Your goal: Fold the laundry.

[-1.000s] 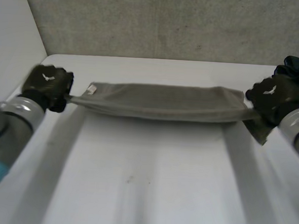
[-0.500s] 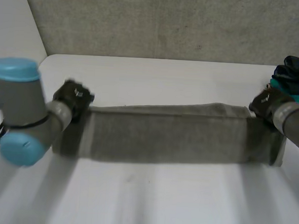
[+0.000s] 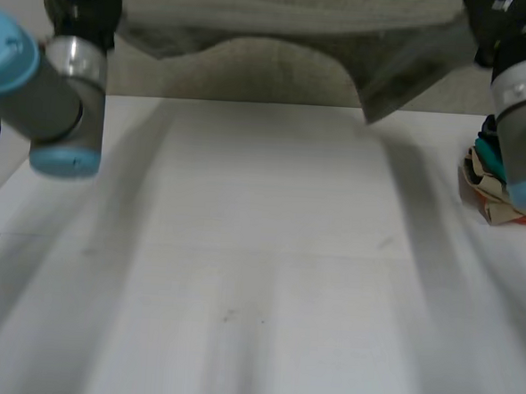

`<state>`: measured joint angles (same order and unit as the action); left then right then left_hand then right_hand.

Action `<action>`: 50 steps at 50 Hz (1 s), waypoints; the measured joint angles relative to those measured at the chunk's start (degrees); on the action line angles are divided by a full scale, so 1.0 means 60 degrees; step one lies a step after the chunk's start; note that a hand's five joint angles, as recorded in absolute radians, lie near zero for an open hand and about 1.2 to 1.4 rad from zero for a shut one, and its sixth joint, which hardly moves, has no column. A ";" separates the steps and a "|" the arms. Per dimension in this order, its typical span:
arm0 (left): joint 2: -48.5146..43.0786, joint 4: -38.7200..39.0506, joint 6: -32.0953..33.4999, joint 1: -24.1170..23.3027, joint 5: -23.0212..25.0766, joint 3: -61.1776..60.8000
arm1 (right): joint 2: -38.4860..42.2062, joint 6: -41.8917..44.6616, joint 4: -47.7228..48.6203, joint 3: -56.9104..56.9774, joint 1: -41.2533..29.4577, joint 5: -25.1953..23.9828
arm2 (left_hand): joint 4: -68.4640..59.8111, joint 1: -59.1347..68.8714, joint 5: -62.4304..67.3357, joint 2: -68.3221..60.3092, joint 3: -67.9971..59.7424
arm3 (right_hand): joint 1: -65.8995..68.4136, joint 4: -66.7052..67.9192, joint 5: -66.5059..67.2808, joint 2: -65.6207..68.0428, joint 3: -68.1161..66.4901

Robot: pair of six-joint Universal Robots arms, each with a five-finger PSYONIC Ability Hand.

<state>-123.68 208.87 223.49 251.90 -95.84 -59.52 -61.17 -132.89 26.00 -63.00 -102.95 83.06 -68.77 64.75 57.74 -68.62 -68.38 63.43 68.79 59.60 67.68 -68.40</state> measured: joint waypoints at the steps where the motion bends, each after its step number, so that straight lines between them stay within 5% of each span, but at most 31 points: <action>1: 0.0062 -0.0034 -0.0083 0.0063 0.0008 -0.0411 | 0.0004 -0.0130 -0.0254 -0.0130 0.0005 -0.0044 | 0.0000 0.0000 -0.0001 -0.0002 -0.0001 | 0.0000 -0.0001 0.0000 0.0000 -0.0001; 16: 0.0235 -0.0236 -0.0567 0.0411 0.0497 -0.5167 | 0.1277 -0.1303 -0.2534 -0.2170 0.0201 -0.0848 | -0.0001 0.0000 0.0000 -0.0005 -0.0002 | 0.0000 0.0000 0.0000 0.0000 -0.0002; 22: 0.1518 -0.0729 -0.0462 0.0382 0.0680 -0.6749 | 0.1033 -0.1025 -0.3943 -0.2828 0.0362 -0.0813 | -0.0001 0.0000 -0.0001 -0.0005 -0.0002 | 0.0000 0.0000 0.0000 0.0000 -0.0002; 36: 0.5381 -0.5532 0.1652 0.1005 0.0835 -0.9664 | -0.2414 0.2626 -0.8628 -0.5382 0.1619 0.0116 | -0.0002 0.0000 -0.0001 -0.0005 -0.0002 | 0.0000 0.0000 -0.0001 0.0000 -0.0002; 42: 0.5216 -0.5897 0.2142 0.1182 0.1113 -0.9436 | -0.2392 0.2956 -0.7970 -0.5533 0.1680 0.0334 | -0.0003 0.0000 0.0000 -0.0005 -0.0002 | 0.0135 0.0000 0.0001 0.0001 -0.0002; 50: 0.3429 -0.3646 0.1602 0.0685 0.1025 -0.7777 | -0.0784 0.2356 -0.5028 -0.4479 0.0668 0.0374 | -0.0005 0.0000 0.0002 -0.0005 -0.0002 | 0.0150 0.0000 0.0000 0.0001 -0.0002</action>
<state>-103.11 186.99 233.10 256.01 -89.69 -106.18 -65.88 -118.76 -4.17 -89.88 -98.94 85.31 -68.80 64.75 57.76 -68.65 -68.40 64.32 68.79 59.60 67.68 -68.41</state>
